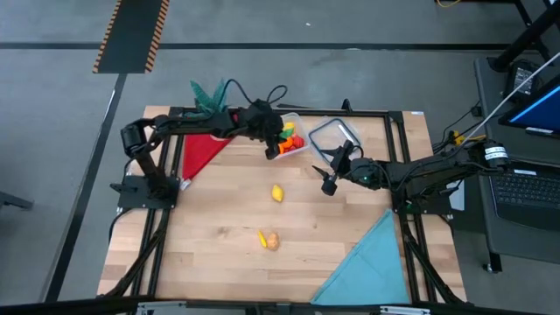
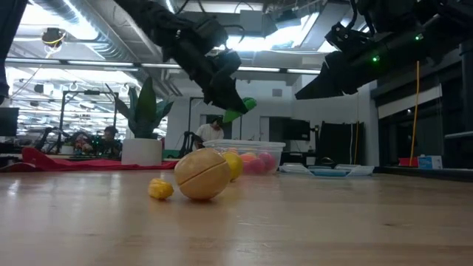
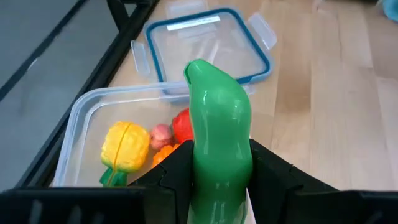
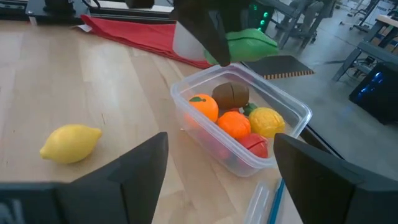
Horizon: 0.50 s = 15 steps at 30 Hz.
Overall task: Pick and placing Produce into tupperware
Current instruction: Put the green pea into the transparent container
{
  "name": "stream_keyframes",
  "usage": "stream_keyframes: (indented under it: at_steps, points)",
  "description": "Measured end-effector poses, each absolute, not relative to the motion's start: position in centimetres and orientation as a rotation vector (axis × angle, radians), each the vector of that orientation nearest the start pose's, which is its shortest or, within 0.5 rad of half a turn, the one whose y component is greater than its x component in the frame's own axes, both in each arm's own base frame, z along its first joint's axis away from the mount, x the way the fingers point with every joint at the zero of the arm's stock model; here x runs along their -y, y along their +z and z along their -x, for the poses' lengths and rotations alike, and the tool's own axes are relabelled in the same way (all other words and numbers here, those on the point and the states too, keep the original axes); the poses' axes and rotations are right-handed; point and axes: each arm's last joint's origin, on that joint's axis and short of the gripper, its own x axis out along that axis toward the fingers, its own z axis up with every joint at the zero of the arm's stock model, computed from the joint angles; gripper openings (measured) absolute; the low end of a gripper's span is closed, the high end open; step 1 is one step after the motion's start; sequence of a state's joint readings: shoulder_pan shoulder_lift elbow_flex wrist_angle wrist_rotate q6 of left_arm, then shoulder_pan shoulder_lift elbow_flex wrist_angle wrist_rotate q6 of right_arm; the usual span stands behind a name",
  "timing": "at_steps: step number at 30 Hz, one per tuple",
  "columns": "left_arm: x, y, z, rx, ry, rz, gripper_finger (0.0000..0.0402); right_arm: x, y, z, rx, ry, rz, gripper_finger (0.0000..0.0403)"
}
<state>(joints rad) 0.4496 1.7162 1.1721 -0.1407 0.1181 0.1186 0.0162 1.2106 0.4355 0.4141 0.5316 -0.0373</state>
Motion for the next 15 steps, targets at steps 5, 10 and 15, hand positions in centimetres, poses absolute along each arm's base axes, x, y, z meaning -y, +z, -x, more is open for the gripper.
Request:
stream_keyframes:
  at_steps: [5, 10, 15]
  points:
    - [-16.7, 23.6, -33.8, -0.707, 0.324, 0.073, 0.0115, 1.1, 18.9, -23.1, -0.362, -0.503, 0.136, 0.0291]
    - [-17.2, 23.5, -33.6, -0.712, 0.367, 0.076, 0.0114, 1.1, 18.9, -23.1, -0.367, -0.503, 0.136, 0.0291]
    - [-17.8, 21.8, -34.3, -0.733, 0.375, 0.080, 0.0114, 1.1, 18.8, -23.0, -0.372, -0.503, 0.135, 0.0291]
